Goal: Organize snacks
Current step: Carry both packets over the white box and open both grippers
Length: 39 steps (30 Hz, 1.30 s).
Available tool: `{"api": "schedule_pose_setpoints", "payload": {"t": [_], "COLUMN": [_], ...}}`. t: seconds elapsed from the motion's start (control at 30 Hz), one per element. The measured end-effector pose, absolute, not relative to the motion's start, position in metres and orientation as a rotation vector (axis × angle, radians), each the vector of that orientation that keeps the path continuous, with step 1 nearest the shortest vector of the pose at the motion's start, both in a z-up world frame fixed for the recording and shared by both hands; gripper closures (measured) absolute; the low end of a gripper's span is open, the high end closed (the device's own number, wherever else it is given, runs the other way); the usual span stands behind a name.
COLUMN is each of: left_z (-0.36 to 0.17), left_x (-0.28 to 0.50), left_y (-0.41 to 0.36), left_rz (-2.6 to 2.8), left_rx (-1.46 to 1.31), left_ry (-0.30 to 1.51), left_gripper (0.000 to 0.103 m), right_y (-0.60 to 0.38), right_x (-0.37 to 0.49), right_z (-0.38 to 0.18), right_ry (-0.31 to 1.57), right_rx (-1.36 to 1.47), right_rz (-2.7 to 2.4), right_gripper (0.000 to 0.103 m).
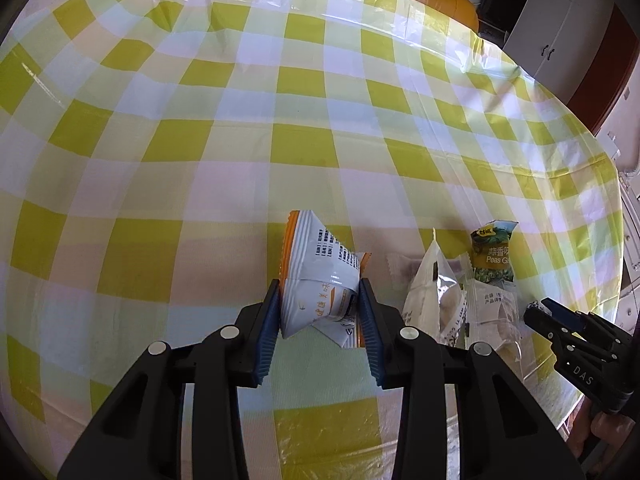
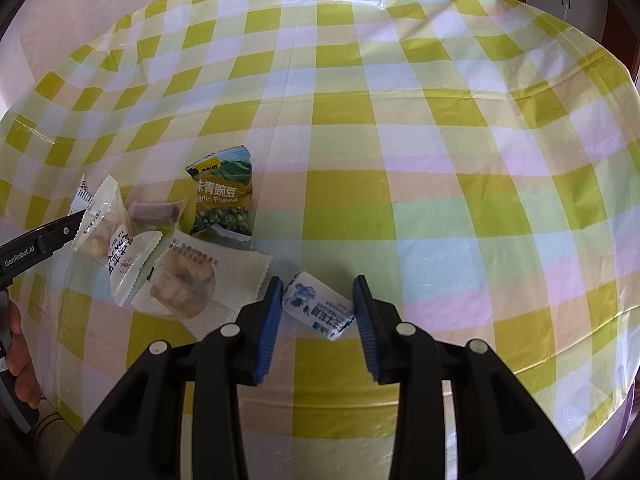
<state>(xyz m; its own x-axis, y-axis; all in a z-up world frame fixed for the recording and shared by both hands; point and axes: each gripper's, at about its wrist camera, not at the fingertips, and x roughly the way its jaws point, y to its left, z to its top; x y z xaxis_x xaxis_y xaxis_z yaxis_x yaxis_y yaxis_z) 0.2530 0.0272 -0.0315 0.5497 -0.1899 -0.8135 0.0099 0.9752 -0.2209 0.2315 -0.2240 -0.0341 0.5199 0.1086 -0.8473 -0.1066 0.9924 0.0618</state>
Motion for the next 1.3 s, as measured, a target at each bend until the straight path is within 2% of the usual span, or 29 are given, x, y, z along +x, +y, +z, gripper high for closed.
{"api": "schedule_pose_setpoints", "payload": {"t": [0.3, 0.7, 1.3], "left_z": [-0.028, 0.005, 0.021], "left_x": [0.219, 0.167, 0.126], "left_y": [0.026, 0.017, -0.147], "left_rz": [-0.095, -0.142, -0.576], "left_rx": [-0.21, -0.237, -0.137], "left_ry": [0.994, 0.924, 0.985], "left_gripper": [0.068, 0.068, 0.068], "right_y": [-0.23, -0.248, -0.358], "right_x": [0.206, 0.164, 0.092], "right_z": [-0.024, -0.006, -0.002], "right_ry": [1.001, 0.984, 1.024], "right_rx": [0.014, 0.02, 0.097], "right_rz": [0.133, 0.102, -0.107], "right_gripper": [0.067, 0.067, 0.067]}}
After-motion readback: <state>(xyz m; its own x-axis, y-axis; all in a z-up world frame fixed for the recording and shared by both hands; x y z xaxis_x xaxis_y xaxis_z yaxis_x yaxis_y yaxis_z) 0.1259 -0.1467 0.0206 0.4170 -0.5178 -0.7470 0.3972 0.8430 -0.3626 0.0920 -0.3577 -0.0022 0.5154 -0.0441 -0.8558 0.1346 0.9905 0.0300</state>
